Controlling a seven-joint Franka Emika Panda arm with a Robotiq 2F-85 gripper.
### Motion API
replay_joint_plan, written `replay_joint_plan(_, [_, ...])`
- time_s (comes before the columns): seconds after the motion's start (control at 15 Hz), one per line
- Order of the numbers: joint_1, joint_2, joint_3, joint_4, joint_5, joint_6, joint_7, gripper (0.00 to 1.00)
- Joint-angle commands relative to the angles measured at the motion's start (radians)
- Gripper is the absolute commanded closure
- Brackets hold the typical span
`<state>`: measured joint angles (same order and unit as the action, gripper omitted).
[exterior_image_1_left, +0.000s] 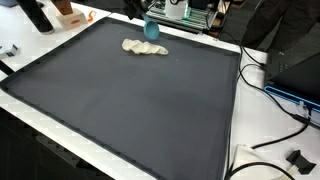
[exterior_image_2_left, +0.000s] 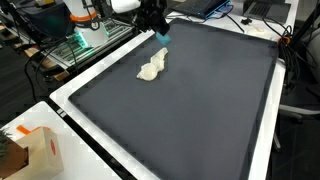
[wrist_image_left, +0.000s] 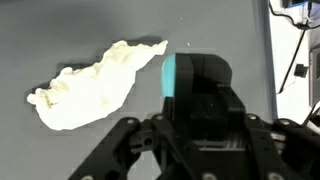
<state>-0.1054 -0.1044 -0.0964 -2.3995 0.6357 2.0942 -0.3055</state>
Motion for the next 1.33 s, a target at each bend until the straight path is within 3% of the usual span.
replay_joint_plan(0.0, [0.014, -0.140, 0.024, -0.051, -0.087, 0.034, 0.220, 0.75])
replay_joint_plan(0.53, [0.008, -0.277, 0.127, -0.023, -0.300, 0.003, 0.744, 0.75])
replay_joint_plan(1.0, [-0.001, -0.317, 0.192, 0.000, -0.440, -0.073, 1.011, 0.75])
replay_joint_plan(1.13, [-0.001, -0.335, 0.204, -0.007, -0.468, -0.036, 1.068, 0.75])
replay_joint_plan(1.2, [0.018, -0.301, 0.179, 0.003, -0.436, -0.040, 1.011, 0.50])
replay_joint_plan(1.27, [0.019, -0.306, 0.183, 0.005, -0.444, -0.040, 1.032, 0.50])
